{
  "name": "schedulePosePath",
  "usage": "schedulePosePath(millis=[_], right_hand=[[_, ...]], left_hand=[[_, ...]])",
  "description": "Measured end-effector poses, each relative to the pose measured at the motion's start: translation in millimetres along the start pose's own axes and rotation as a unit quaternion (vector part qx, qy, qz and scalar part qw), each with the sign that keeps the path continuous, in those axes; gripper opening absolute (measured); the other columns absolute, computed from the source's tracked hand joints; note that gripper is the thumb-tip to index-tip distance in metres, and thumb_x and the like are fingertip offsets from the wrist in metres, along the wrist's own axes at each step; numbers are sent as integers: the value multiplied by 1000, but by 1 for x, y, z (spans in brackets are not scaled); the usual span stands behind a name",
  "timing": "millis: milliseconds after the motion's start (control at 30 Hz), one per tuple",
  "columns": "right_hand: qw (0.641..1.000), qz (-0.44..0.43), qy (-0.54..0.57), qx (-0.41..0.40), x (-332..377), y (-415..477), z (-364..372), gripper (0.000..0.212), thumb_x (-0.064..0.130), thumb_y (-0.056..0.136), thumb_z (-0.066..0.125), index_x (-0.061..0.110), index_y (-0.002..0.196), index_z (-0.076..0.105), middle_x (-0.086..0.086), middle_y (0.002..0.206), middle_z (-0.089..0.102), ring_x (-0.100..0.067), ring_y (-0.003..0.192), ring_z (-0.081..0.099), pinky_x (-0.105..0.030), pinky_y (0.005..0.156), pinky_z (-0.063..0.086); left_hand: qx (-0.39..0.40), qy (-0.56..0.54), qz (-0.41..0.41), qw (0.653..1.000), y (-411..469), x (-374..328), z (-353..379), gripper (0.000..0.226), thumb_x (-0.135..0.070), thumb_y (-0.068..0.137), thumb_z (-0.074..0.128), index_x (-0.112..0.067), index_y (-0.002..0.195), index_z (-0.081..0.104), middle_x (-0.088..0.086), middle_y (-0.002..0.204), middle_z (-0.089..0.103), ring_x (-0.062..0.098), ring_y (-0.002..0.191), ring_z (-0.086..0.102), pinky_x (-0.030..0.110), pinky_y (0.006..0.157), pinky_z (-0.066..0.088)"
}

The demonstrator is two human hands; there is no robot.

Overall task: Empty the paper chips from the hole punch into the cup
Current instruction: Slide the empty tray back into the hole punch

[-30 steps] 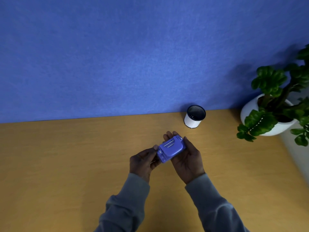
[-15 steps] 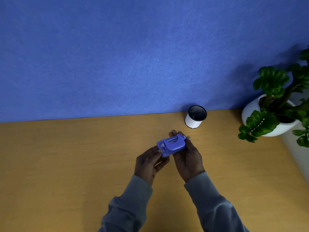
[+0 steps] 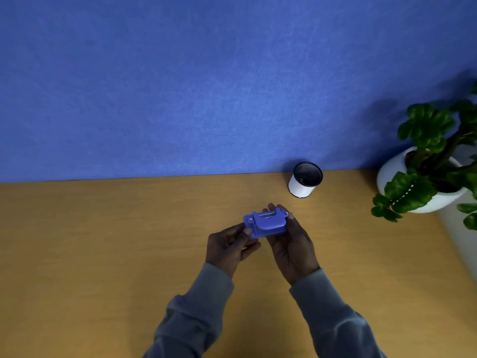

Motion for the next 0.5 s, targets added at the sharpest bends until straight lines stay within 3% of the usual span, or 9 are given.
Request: schedulePosePath(millis=[67,200,367,500], right_hand=[[1000,-5,7,-2,-1,-1,1,39,21,108,41,-1,137,55,-18,138,65,-28,116,69,-34,86,62],[1000,-9,8,-17,-2,-1,1,39,21,109,42,-1,138,54,-22,139,63,-31,121,66,-35,90,62],[1000,-20,1,-22,0,-2,2,41,23,109,42,-4,137,55,-26,138,62,-39,128,60,-40,96,58],[1000,-4,17,-15,1,-3,4,34,20,109,42,2,134,57,-23,132,68,-37,122,65,-40,91,61]], left_hand=[[-2,-3,1,1000,1,0,1,20,1,93,62,-12,98,76,9,90,81,23,88,77,30,71,62],[-7,-11,0,1000,2,0,2,17,1,92,63,-6,103,75,9,89,81,23,88,77,30,70,62],[17,-39,9,999,0,1,5,17,-4,89,68,-14,94,81,14,101,79,28,100,74,29,77,61],[79,-40,33,996,0,-2,6,29,-5,88,70,-18,113,76,17,110,76,28,110,71,30,86,59]])
Point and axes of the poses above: each hand's wrist, its own y-axis towards the middle knuckle, its own z-axis out of the palm, x = y × z, the point moved 2 cm from there along y, towards the middle knuckle
